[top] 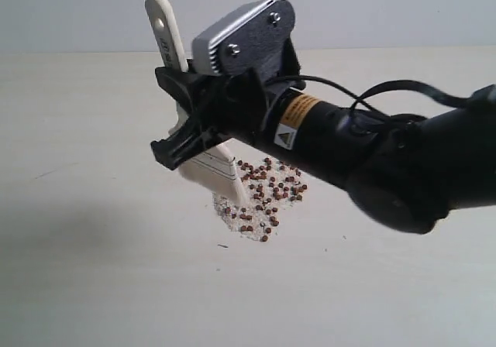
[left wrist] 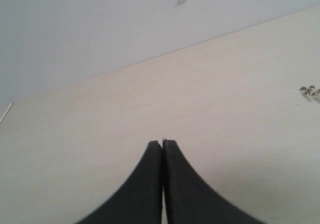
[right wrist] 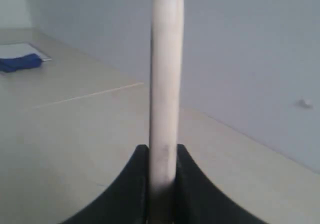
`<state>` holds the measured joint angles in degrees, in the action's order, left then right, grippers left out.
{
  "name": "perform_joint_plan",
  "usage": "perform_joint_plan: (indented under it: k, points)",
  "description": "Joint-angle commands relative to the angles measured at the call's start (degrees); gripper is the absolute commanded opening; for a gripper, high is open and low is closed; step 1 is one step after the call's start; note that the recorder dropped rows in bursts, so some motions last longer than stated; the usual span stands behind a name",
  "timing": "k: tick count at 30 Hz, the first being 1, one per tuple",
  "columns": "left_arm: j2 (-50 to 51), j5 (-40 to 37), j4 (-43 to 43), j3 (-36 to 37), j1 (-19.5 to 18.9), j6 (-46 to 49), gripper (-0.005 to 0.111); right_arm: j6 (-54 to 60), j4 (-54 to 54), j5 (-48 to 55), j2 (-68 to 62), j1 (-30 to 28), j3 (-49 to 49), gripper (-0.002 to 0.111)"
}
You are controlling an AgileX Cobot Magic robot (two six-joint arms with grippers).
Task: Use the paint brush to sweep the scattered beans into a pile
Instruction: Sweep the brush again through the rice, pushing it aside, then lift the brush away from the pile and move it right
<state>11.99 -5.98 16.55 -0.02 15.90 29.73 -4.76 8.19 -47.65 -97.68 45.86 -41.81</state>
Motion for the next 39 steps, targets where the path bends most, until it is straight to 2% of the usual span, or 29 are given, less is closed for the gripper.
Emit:
perform_joint_plan:
  k: [1, 5, 9, 16, 25, 39]
  points:
    - [-0.2, 0.3, 0.18, 0.02, -0.05, -0.1, 0.0, -20.75, 31.15, -11.39, 1.1, -9.28, 0.82, 0.0]
    - [-0.2, 0.3, 0.18, 0.02, -0.05, -0.1, 0.0, -27.87, 43.14, -17.34, 0.37, -17.23, 0.82, 0.0]
    - [-0.2, 0.3, 0.18, 0.02, -0.05, -0.1, 0.0, -32.47, 51.58, -21.08, -3.23, -22.44, 0.82, 0.0]
    - [-0.2, 0.3, 0.18, 0.02, -0.05, -0.1, 0.0, -36.17, 67.63, -22.31, -10.86, -24.92, 0.82, 0.0]
    - [-0.2, 0.3, 0.18, 0.02, -0.05, -0.1, 0.0, -32.61, 68.4, -22.31, -17.91, -24.92, -1.59, 0.0]
    - [-0.2, 0.3, 0.18, 0.02, -0.05, -0.1, 0.0, -33.0, 67.4, -22.31, -27.71, -24.92, -15.72, 0.0]
